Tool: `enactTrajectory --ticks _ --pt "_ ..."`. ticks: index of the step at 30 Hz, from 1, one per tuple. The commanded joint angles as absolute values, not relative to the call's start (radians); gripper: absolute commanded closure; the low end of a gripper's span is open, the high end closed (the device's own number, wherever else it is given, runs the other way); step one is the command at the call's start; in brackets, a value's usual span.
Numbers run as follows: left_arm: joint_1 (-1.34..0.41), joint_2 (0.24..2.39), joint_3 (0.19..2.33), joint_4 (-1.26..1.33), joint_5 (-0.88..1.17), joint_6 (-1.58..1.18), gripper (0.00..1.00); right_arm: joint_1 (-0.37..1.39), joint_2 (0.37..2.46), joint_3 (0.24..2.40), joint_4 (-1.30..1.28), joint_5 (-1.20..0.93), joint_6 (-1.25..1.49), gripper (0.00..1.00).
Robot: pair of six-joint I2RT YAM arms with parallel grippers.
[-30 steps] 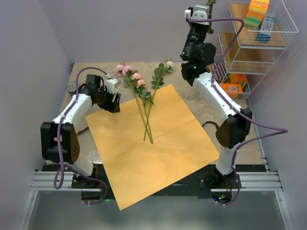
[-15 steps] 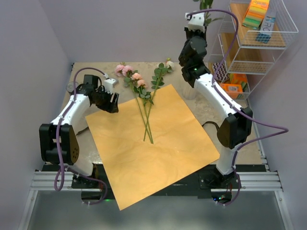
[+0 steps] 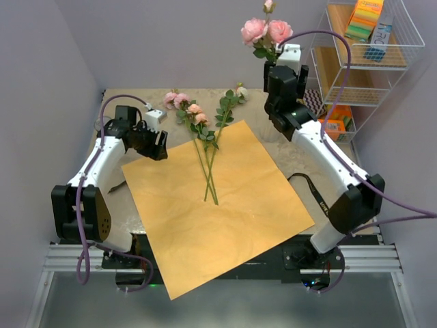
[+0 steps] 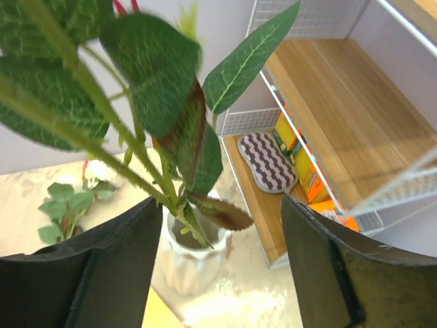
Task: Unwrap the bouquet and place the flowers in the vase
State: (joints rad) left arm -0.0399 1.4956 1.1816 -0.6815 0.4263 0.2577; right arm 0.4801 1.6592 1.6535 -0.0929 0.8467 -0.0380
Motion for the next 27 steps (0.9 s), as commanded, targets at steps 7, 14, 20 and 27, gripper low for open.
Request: enactTrajectory --ticks 7,14,20,27 --pt "-0.031 1.465 1.23 -0.699 0.442 0.249 0.32 0.626 1.433 1.607 -0.208 0.795 0.005 0.11" --pt "-0.031 1.454 1.236 -0.704 0.446 0.226 0.32 0.646 1.33 1.545 -0.382 0.79 0.175 0.09" --pt "-0.031 1.448 1.236 -0.713 0.442 0.23 0.32 0.698 1.155 1.31 -0.471 0.72 0.339 0.13" --pt "-0.029 1.454 1.23 -0.706 0.451 0.219 0.32 0.877 1.156 1.122 -0.436 0.641 0.409 0.26"
